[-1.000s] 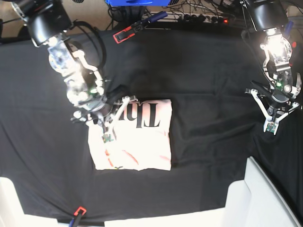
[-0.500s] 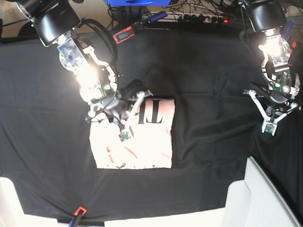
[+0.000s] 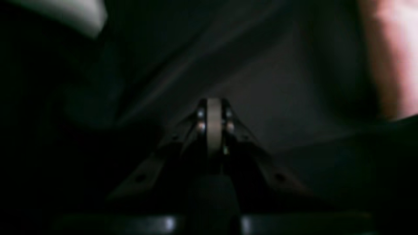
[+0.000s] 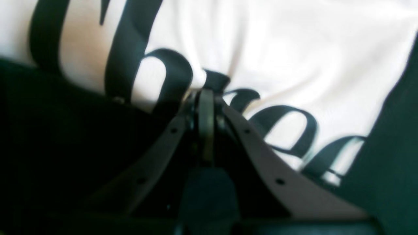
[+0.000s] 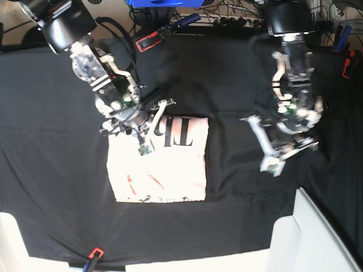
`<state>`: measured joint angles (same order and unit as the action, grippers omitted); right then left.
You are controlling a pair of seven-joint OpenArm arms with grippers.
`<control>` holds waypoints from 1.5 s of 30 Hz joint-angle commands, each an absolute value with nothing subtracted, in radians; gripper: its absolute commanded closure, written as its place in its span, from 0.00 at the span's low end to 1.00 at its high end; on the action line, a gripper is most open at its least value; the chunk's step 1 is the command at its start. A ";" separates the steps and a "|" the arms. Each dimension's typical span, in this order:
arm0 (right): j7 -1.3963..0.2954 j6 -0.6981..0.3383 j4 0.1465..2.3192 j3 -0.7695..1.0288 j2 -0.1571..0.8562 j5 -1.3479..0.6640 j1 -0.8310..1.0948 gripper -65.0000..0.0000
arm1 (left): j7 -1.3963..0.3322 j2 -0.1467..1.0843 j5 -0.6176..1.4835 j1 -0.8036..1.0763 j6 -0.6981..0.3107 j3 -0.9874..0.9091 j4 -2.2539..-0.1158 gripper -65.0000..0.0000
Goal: Fold the T-shirt properly
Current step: 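Lower both grippers onto the shirt's printed edge and smooth it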
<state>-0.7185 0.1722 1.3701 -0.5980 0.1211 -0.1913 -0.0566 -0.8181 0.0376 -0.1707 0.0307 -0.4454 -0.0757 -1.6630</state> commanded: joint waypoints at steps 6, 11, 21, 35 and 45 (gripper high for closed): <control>-0.766 0.171 1.508 -0.572 0.137 -0.186 -0.074 1.00 | -0.826 -0.035 -0.171 -0.001 -0.443 0.019 -1.684 1.00; -0.763 0.171 1.506 -0.501 0.136 -0.186 -0.059 1.00 | -0.782 -0.081 -0.170 -0.012 -0.443 0.073 -1.610 1.00; -0.762 0.171 1.497 -0.449 0.162 -0.186 -0.041 1.00 | -0.723 -0.119 -0.171 -0.012 -0.443 0.071 -1.463 1.00; -0.642 0.170 1.345 -0.453 0.159 -0.188 -0.044 1.00 | -0.723 -0.050 -0.171 -0.015 -0.443 0.062 -1.438 1.00; -0.750 0.170 1.615 -0.449 0.208 -0.186 -0.022 1.00 | -0.769 -0.022 -0.170 -0.002 -0.443 0.047 -1.690 1.00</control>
